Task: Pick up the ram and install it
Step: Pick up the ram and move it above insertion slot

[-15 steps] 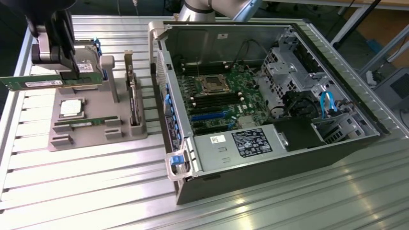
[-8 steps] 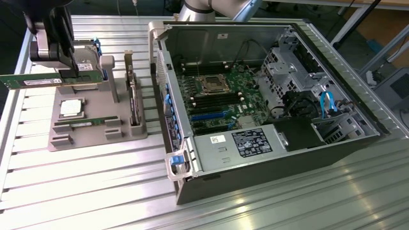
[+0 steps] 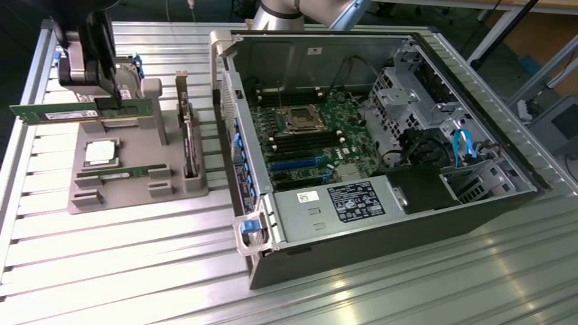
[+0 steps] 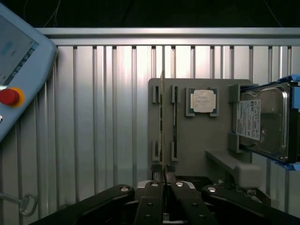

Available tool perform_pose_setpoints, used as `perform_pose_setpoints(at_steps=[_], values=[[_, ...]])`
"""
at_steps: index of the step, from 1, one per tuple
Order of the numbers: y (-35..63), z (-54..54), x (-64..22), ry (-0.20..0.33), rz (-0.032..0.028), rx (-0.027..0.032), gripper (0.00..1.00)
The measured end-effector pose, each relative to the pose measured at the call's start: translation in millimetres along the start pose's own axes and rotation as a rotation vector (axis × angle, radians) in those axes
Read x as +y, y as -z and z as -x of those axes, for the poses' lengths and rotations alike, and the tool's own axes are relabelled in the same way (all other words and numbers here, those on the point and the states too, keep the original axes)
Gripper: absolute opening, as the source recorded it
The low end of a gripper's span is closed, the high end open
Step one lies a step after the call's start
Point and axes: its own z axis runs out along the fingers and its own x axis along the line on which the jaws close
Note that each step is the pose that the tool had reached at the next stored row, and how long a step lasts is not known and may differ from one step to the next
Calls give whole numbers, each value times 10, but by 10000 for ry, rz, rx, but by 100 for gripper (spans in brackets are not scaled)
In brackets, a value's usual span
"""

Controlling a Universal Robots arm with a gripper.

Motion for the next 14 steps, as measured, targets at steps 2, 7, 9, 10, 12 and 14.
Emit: perform_pose_setpoints(at_steps=[2,7,9,10,12,14], values=[[2,0,-43,-1,8,0,12],[8,0,-204,-1,41,0,12],[10,-1,-270,0,55,0,12],[12,-1,-301,-1,59,0,12],[15,-1,-376,-1,69,0,12],[17,-1,-439,-1,75,0,12]])
